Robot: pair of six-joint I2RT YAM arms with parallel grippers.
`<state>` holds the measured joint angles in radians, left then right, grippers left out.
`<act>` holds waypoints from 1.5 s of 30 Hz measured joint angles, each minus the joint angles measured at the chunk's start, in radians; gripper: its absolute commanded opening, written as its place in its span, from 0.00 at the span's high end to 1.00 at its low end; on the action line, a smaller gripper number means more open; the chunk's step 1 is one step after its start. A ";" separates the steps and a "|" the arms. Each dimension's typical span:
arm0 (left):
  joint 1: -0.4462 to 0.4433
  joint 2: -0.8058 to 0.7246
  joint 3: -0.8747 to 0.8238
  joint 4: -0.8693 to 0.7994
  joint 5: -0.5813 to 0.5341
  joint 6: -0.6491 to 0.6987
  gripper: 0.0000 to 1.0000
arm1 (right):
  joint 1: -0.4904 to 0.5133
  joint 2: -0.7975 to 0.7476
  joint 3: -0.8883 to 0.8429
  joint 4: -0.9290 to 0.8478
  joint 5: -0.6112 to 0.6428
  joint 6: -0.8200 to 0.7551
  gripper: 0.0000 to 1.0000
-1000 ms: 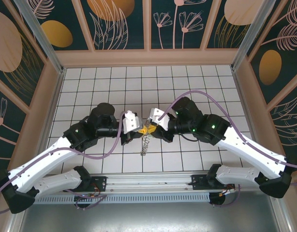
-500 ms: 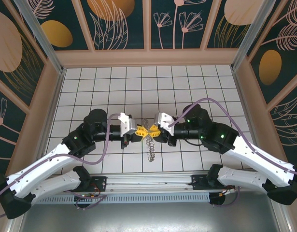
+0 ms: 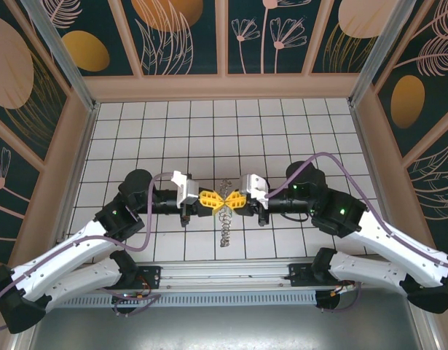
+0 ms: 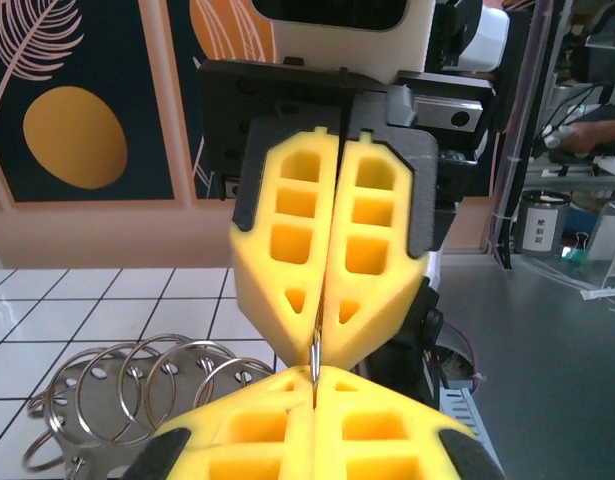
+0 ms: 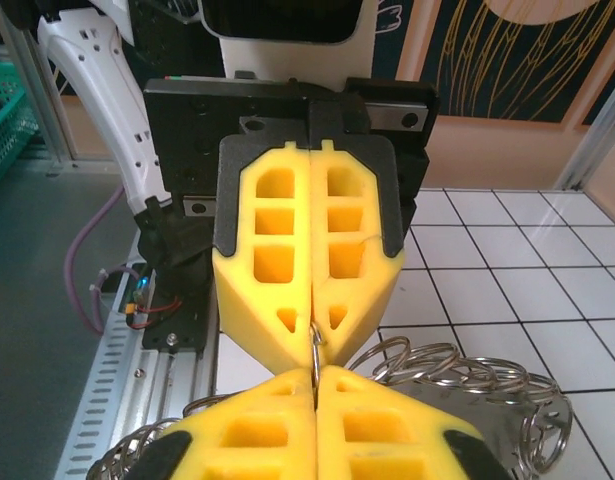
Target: Put the keys on the keyring
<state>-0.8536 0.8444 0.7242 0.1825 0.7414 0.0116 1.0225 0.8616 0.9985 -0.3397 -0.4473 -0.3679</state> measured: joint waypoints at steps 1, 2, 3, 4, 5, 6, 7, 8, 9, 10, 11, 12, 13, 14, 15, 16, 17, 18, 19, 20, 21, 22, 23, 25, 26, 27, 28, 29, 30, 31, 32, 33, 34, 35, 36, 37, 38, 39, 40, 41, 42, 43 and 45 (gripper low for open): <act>0.000 0.000 0.000 0.005 0.003 -0.003 1.00 | 0.000 -0.003 0.000 0.001 0.001 -0.004 1.00; 0.000 0.000 0.000 0.006 0.003 -0.004 1.00 | 0.001 -0.004 0.000 0.004 0.002 -0.005 1.00; 0.000 0.001 0.002 0.005 0.002 -0.003 1.00 | 0.001 -0.004 0.000 0.004 0.004 -0.005 1.00; 0.000 0.005 0.009 -0.010 -0.003 0.003 1.00 | 0.002 -0.004 0.000 0.003 0.011 -0.009 1.00; 0.000 0.012 0.024 -0.037 -0.013 0.013 1.00 | 0.002 -0.003 0.000 -0.001 0.023 -0.012 1.00; 0.000 0.021 0.041 -0.068 -0.023 0.027 1.00 | 0.002 -0.001 0.003 -0.008 0.035 -0.016 1.00; 0.000 0.035 0.066 -0.109 -0.038 0.043 1.00 | 0.001 0.005 0.010 -0.021 0.051 -0.020 1.00; 0.000 0.048 0.090 -0.146 -0.051 0.060 0.97 | 0.000 0.015 0.023 -0.037 0.070 -0.024 1.00; 0.001 0.059 0.109 -0.177 -0.064 0.075 0.94 | 0.000 0.026 0.035 -0.053 0.085 -0.027 1.00; 0.002 0.074 0.137 -0.223 -0.078 0.093 0.90 | 0.000 0.042 0.051 -0.075 0.105 -0.032 1.00; 0.004 0.087 0.160 -0.264 -0.093 0.108 0.89 | 0.000 0.058 0.067 -0.093 0.122 -0.039 1.00; 0.005 0.101 0.180 -0.298 -0.105 0.123 0.89 | 0.000 0.072 0.080 -0.111 0.136 -0.045 1.00; 0.006 0.114 0.196 -0.331 -0.121 0.137 0.89 | -0.001 0.089 0.093 -0.132 0.154 -0.050 1.00; 0.008 0.128 0.210 -0.367 -0.137 0.150 0.89 | -0.001 0.105 0.103 -0.151 0.171 -0.054 1.00; 0.010 0.139 0.220 -0.396 -0.150 0.159 0.88 | 0.000 0.121 0.109 -0.168 0.187 -0.060 1.00; 0.010 0.151 0.227 -0.426 -0.164 0.169 0.90 | 0.001 0.134 0.114 -0.185 0.201 -0.065 1.00; 0.010 0.162 0.233 -0.453 -0.179 0.180 0.96 | 0.003 0.148 0.119 -0.202 0.216 -0.072 1.00; 0.010 0.171 0.238 -0.478 -0.191 0.191 1.00 | 0.007 0.162 0.124 -0.219 0.232 -0.075 1.00; 0.010 0.180 0.241 -0.502 -0.202 0.204 1.00 | 0.013 0.178 0.130 -0.237 0.249 -0.079 1.00; 0.010 0.189 0.242 -0.521 -0.211 0.209 1.00 | 0.019 0.192 0.134 -0.251 0.266 -0.081 1.00; 0.010 0.194 0.242 -0.536 -0.210 0.214 1.00 | 0.025 0.201 0.135 -0.262 0.274 -0.080 1.00; 0.011 0.195 0.242 -0.543 -0.208 0.219 1.00 | 0.027 0.203 0.136 -0.264 0.277 -0.080 1.00; 0.011 0.193 0.242 -0.542 -0.206 0.222 1.00 | 0.031 0.203 0.140 -0.266 0.281 -0.081 1.00; 0.010 0.184 0.242 -0.539 -0.204 0.224 1.00 | 0.039 0.199 0.143 -0.268 0.286 -0.084 1.00; 0.010 0.175 0.237 -0.531 -0.202 0.224 1.00 | 0.042 0.196 0.143 -0.266 0.286 -0.084 1.00; 0.009 0.164 0.225 -0.516 -0.198 0.222 1.00 | 0.043 0.191 0.143 -0.263 0.281 -0.084 1.00; 0.009 0.149 0.211 -0.497 -0.191 0.220 1.00 | 0.045 0.185 0.142 -0.260 0.270 -0.083 0.97; 0.008 0.129 0.194 -0.473 -0.179 0.215 1.00 | 0.047 0.177 0.140 -0.251 0.256 -0.082 0.95; 0.008 0.111 0.180 -0.451 -0.168 0.208 1.00 | 0.048 0.167 0.136 -0.240 0.242 -0.080 0.94; 0.008 0.093 0.167 -0.427 -0.153 0.198 1.00 | 0.051 0.156 0.131 -0.226 0.227 -0.078 0.92; 0.008 0.079 0.156 -0.405 -0.137 0.188 1.00 | 0.052 0.144 0.126 -0.214 0.212 -0.076 0.90; 0.008 0.070 0.149 -0.386 -0.120 0.178 1.00 | 0.053 0.134 0.121 -0.203 0.201 -0.072 0.89; 0.008 0.063 0.143 -0.364 -0.101 0.167 1.00 | 0.053 0.122 0.115 -0.190 0.185 -0.070 0.87; 0.008 0.061 0.138 -0.342 -0.087 0.157 1.00 | 0.053 0.112 0.108 -0.179 0.174 -0.069 0.87; 0.008 0.058 0.132 -0.325 -0.074 0.148 1.00 | 0.053 0.104 0.103 -0.171 0.166 -0.068 0.86; 0.008 0.055 0.124 -0.303 -0.059 0.137 1.00 | 0.053 0.095 0.098 -0.164 0.157 -0.068 0.86; 0.008 0.051 0.116 -0.285 -0.046 0.129 1.00 | 0.053 0.088 0.095 -0.159 0.149 -0.068 0.86; 0.008 0.048 0.110 -0.269 -0.035 0.120 1.00 | 0.053 0.083 0.092 -0.154 0.142 -0.068 0.86; 0.008 0.045 0.105 -0.253 -0.025 0.113 1.00 | 0.053 0.078 0.089 -0.149 0.134 -0.068 0.85; 0.008 0.042 0.099 -0.238 -0.015 0.106 1.00 | 0.053 0.074 0.088 -0.144 0.127 -0.067 0.84; 0.008 0.039 0.095 -0.227 -0.008 0.101 1.00 | 0.053 0.071 0.087 -0.138 0.122 -0.066 0.84; 0.008 0.035 0.092 -0.214 0.000 0.094 1.00 | 0.053 0.067 0.084 -0.131 0.114 -0.064 0.84; 0.008 0.029 0.085 -0.189 0.011 0.085 1.00 | 0.053 0.061 0.079 -0.114 0.106 -0.063 0.84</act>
<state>-0.8452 0.8730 0.8089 -0.0067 0.7521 0.0967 1.0752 0.9222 1.0775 -0.4541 -0.3416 -0.4313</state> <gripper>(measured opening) 0.037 0.160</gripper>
